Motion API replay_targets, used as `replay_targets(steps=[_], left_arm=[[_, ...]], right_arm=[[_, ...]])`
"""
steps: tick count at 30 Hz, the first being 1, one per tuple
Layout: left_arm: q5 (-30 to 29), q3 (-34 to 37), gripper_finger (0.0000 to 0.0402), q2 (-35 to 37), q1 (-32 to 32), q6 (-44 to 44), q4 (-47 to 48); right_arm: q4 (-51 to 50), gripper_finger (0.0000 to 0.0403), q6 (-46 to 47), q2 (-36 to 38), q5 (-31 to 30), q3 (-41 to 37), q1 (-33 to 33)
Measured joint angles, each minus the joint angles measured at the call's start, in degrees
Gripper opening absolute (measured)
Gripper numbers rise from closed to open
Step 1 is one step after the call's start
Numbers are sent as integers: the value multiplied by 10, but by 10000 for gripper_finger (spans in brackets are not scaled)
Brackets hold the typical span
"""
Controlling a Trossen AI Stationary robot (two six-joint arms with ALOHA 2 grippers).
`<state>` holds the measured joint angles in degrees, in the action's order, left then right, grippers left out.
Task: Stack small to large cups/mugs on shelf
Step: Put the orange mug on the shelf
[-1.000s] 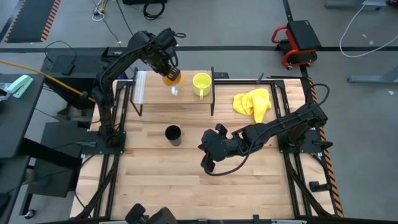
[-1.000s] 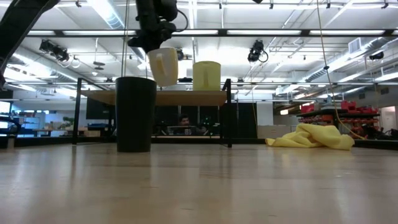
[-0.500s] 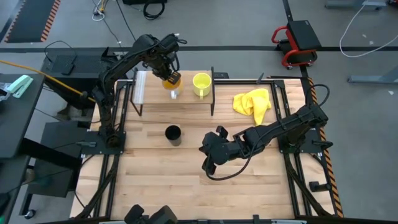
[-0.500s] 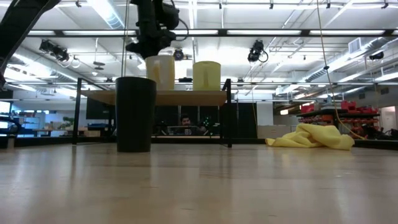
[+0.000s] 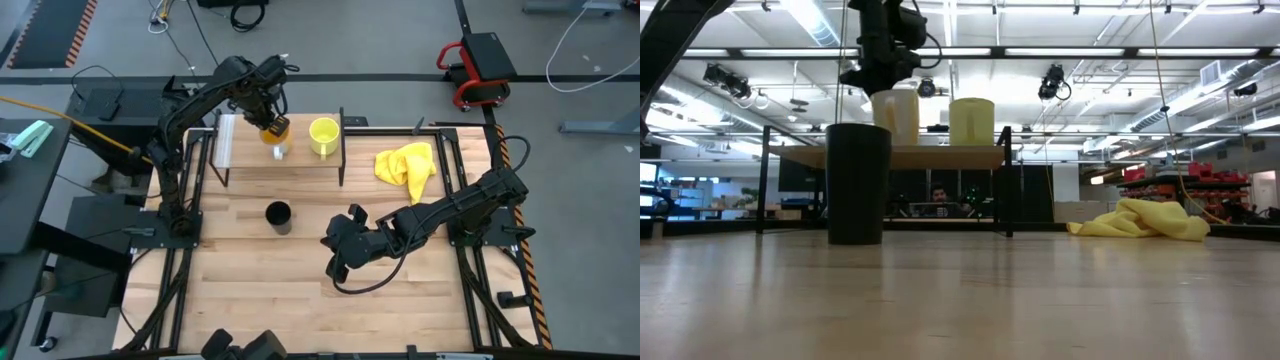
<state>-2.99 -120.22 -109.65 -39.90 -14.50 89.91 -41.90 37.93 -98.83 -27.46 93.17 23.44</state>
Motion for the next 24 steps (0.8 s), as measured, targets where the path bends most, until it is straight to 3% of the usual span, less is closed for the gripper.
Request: replay_targets(steps=[5, 15, 24], left_arm=[[-2, 1, 55, -1, 0, 2, 2], [0, 1, 50, 0, -1, 8, 2], [0, 1, 79, 37, -9, 8, -6]], right_arm=[[0, 6, 0, 0, 0, 0, 0], [0, 7, -1, 0, 0, 0, 0], [0, 7, -2, 0, 0, 0, 0]])
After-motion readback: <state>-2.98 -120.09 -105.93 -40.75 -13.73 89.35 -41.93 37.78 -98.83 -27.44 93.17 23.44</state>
